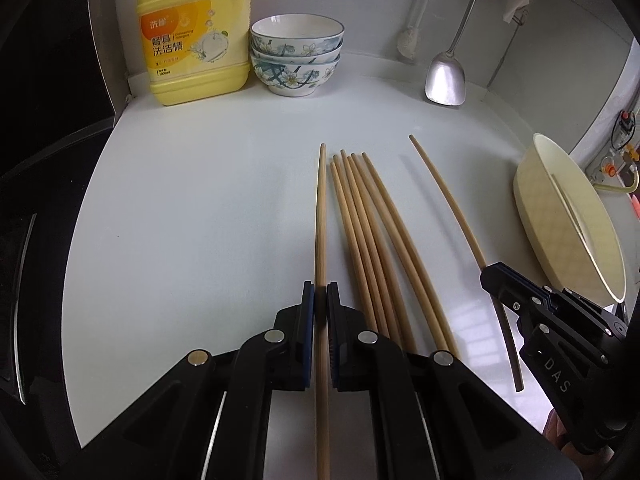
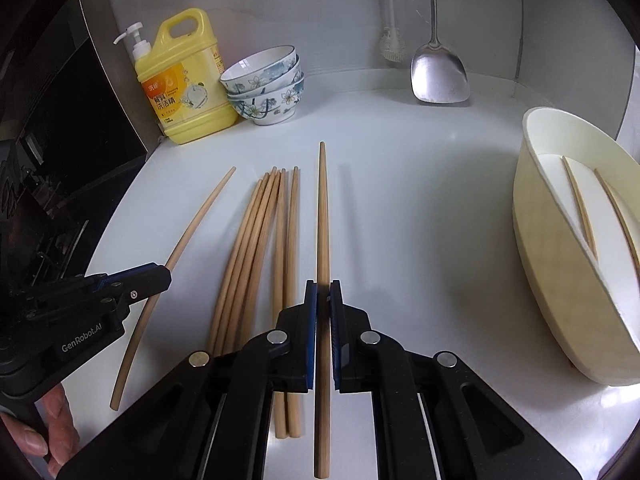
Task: Organize utensils
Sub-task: 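Close the left tool on a chopstick while the right tool grasps another chopstick, then carry the left tool's chopstick into the basin while the right tool carries its chopstick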
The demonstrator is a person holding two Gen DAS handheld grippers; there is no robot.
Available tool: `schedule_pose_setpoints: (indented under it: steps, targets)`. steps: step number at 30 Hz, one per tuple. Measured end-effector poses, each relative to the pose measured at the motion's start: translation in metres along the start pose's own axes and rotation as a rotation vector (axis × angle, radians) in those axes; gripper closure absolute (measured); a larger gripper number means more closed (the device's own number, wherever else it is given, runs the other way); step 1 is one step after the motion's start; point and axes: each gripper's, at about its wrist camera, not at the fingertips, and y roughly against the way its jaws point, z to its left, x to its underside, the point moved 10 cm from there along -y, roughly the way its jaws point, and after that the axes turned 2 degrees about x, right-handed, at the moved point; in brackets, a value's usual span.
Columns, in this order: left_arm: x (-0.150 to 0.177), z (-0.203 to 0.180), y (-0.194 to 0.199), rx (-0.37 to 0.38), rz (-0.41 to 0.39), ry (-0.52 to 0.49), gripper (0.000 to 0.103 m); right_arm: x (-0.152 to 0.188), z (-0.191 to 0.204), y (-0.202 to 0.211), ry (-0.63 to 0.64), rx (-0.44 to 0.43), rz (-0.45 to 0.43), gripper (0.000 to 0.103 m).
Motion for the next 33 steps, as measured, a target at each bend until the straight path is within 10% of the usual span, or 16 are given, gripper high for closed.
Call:
schedule_pose_setpoints:
  steps: [17, 33]
  targets:
    - [-0.059, -0.126, 0.094, 0.192, -0.077, -0.152, 0.096, -0.023, -0.077, 0.138, -0.163, 0.157, -0.067, 0.097]
    - [-0.085, -0.305, 0.033, 0.280, -0.013, -0.191, 0.096, -0.036, -0.252, 0.145, -0.272, 0.214, -0.044, 0.097]
